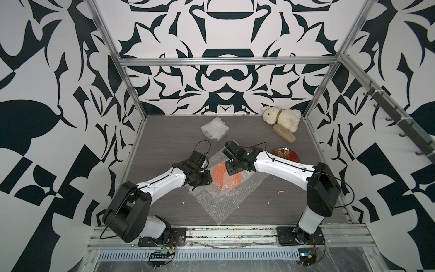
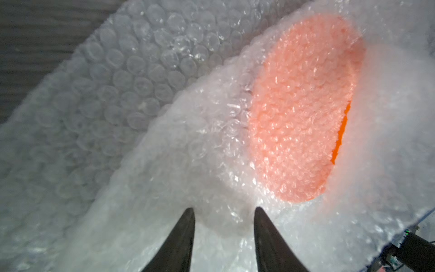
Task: Unpack dinner plates from bubble wrap
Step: Unwrap the bubble wrap.
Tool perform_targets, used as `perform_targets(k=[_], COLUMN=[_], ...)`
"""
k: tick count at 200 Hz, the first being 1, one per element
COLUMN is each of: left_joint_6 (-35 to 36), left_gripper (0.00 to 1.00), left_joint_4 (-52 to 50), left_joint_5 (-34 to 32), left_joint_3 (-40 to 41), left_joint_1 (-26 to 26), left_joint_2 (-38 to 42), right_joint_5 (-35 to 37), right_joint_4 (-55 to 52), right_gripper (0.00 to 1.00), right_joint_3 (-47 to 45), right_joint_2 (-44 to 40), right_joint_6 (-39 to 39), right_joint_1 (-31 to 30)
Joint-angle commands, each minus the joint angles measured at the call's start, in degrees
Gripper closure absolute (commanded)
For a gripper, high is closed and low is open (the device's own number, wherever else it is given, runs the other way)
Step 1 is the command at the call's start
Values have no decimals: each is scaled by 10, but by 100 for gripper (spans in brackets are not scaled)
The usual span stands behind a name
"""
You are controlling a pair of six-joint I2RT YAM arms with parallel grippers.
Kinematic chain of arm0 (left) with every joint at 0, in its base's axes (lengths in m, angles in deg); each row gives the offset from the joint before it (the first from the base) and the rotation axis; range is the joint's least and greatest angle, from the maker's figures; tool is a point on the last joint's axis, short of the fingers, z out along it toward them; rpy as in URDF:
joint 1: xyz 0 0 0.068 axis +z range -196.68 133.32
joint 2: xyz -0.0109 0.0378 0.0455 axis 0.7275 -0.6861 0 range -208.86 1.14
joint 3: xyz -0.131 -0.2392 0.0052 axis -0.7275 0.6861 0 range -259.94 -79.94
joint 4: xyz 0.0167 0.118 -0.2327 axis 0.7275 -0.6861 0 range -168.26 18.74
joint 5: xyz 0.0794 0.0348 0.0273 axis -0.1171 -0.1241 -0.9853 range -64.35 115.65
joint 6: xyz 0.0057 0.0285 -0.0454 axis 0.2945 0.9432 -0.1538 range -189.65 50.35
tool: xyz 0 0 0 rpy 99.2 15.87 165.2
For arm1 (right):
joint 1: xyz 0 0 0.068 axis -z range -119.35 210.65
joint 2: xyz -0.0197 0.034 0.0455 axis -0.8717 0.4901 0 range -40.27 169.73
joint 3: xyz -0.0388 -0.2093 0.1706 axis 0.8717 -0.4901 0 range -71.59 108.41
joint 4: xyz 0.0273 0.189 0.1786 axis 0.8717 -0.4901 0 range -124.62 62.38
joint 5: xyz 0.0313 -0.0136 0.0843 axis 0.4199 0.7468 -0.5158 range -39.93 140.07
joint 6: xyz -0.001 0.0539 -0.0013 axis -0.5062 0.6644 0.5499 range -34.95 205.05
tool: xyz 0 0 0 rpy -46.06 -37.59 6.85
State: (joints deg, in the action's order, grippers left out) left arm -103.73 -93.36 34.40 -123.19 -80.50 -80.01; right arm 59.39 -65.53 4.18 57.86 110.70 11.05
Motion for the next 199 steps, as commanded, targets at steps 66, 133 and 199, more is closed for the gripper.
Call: perform_targets(k=[66, 133, 199], left_joint_6=[3, 4, 7], left_gripper=[56, 56, 56], left_joint_4=[-10, -10, -14], left_joint_5=[-5, -4, -7], left_joint_3=[-2, -5, -15], left_joint_1=[1, 1, 1], left_joint_2=[-7, -9, -10], right_joint_5=[-4, -33, -48], right_joint_4=[3, -1, 2], right_gripper=[100, 100, 100], right_joint_3=[-103, -193, -237], right_joint_2=[-103, -162, -184], right_joint_6=[43, 68, 93], right_joint_1=[-4, -7, -21])
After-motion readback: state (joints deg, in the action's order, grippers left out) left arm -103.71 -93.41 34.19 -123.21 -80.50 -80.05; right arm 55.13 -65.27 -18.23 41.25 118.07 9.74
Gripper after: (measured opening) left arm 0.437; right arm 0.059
